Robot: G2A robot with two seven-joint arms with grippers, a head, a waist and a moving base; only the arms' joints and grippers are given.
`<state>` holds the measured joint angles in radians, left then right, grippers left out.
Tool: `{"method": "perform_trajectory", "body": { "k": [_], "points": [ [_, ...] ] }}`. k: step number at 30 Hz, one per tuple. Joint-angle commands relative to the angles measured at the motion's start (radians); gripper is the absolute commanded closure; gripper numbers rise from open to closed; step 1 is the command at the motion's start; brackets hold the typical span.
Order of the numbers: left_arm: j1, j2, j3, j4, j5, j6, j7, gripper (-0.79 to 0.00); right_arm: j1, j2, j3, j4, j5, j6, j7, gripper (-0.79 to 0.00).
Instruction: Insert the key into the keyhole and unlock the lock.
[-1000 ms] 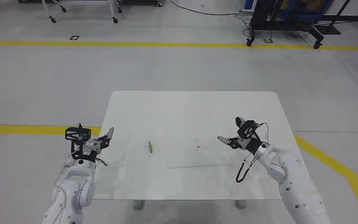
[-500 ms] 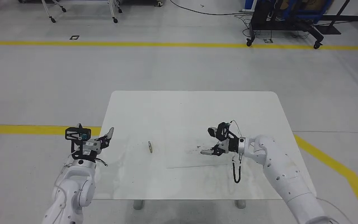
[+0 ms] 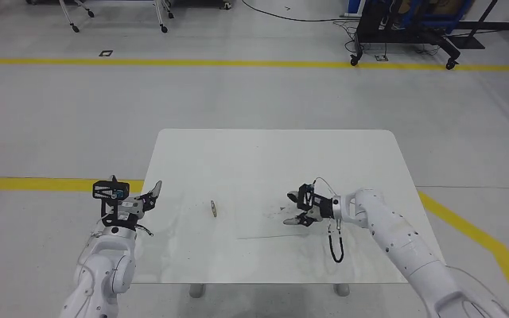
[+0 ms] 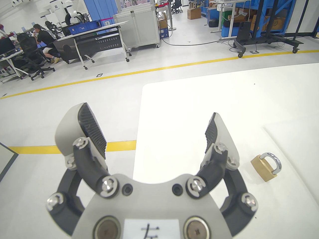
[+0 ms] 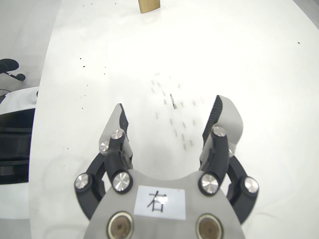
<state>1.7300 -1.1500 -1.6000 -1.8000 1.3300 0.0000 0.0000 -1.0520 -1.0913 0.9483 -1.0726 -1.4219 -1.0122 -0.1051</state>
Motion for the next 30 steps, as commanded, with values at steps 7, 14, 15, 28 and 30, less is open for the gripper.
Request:
{"method": "perform_trajectory", "body": {
  "k": [7,14,15,28,30],
  "points": [
    [0.0,0.0,0.0,0.0,0.0,0.0,0.0,-0.785,0.013,-0.006,-0.042,0.003,-0.11,0.071,-0.063,-0.277],
    [0.0,0.0,0.0,0.0,0.0,0.0,0.0,-0.785,0.024,-0.016,-0.066,0.008,-0.134,0.125,-0.06,-0.08],
    [0.0,0.0,0.0,0.0,0.0,0.0,0.0,-0.785,0.026,-0.016,-0.068,0.01,-0.134,0.126,-0.061,0.0],
    [0.0,0.0,0.0,0.0,0.0,0.0,0.0,-0.785,0.013,0.004,-0.029,-0.028,-0.142,0.091,-0.14,0.0],
    [0.0,0.0,0.0,0.0,0.0,0.0,0.0,-0.785,0.003,0.011,-0.01,-0.043,-0.134,0.088,-0.152,0.0]
  ]
}}
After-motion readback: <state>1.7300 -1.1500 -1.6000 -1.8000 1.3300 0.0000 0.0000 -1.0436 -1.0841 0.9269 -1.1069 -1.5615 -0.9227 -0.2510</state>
